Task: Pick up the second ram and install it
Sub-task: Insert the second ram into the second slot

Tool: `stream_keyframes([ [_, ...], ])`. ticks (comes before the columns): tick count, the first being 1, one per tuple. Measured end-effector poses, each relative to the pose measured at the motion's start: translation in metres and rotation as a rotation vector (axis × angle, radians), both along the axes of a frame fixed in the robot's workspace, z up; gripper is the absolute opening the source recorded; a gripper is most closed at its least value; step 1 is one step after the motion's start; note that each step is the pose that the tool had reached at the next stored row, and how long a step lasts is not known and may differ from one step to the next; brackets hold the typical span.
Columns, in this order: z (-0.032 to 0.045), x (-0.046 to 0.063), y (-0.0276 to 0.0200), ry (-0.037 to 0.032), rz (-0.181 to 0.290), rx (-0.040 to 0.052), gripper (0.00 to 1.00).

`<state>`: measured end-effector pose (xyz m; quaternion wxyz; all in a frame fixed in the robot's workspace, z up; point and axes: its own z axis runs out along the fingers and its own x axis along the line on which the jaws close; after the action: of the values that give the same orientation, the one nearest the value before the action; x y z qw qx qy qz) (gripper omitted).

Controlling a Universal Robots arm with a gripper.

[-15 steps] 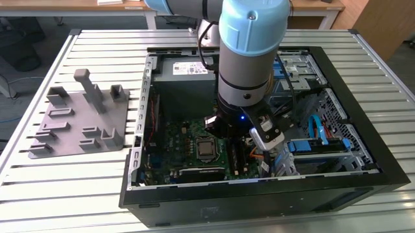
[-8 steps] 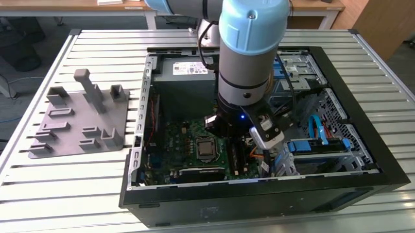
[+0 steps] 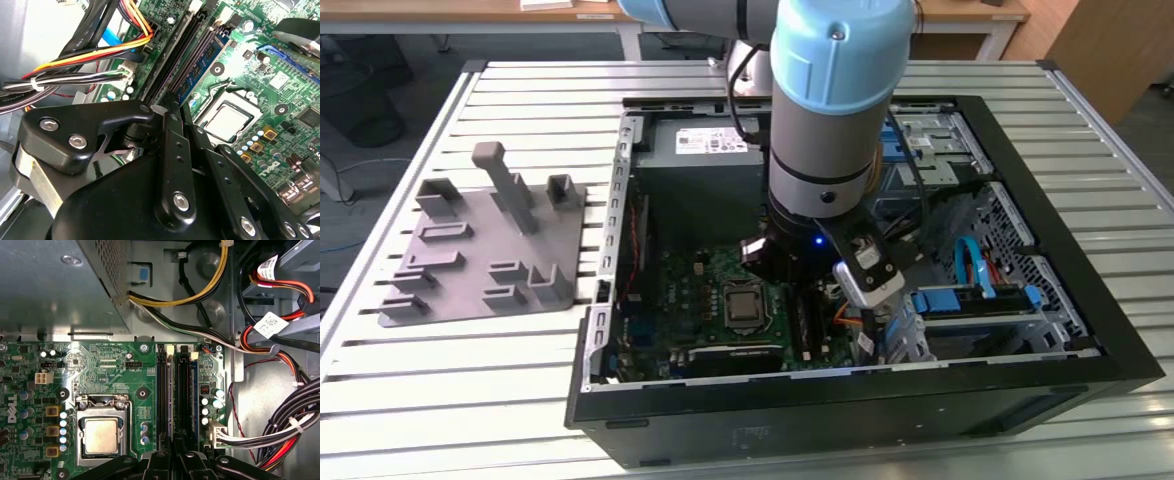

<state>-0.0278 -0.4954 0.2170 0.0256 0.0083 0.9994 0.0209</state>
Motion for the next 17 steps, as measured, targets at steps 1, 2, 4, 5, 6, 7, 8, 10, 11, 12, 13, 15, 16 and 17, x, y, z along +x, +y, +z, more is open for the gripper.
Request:
stream_keyframes([
  [1, -0.0001, 0.0000, 0.0000, 0.0000, 0.000, -0.0010, 0.14],
  [2, -0.0003, 0.0000, 0.0001, 0.0000, 0.000, -0.0019, 0.14],
  [4, -0.0007, 0.0000, 0.0000, 0.0000, 0.000, -0.0067, 0.14],
  [5, -0.0011, 0.0000, 0.0000, 0.0000, 0.000, -0.0095, 0.14],
  [6, -0.0015, 0.0000, 0.0000, 0.0000, 0.000, -0.0121, 0.14],
  [7, -0.0018, 0.0000, 0.0000, 0.0001, 0.000, -0.0137, 0.14],
  [8, -0.0021, 0.0000, 0.0003, 0.0001, 0.000, -0.0141, 0.14],
  [10, -0.0030, 0.0000, 0.0013, 0.0001, 0.000, -0.0141, 0.14],
  [11, -0.0036, 0.0000, 0.0019, 0.0000, 0.000, -0.0136, 0.14],
  [12, -0.0041, 0.0000, 0.0024, 0.0000, 0.000, -0.0131, 0.14],
  [13, -0.0044, 0.0000, 0.0027, 0.0000, 0.000, -0.0129, 0.14],
  [15, -0.0046, 0.0000, 0.0028, 0.0002, 0.000, -0.0131, 0.14],
  [16, -0.0046, 0.0000, 0.0028, 0.0002, 0.000, -0.0132, 0.14],
  [17, -0.0047, 0.0000, 0.0028, 0.0002, 0.000, -0.0132, 0.14],
])
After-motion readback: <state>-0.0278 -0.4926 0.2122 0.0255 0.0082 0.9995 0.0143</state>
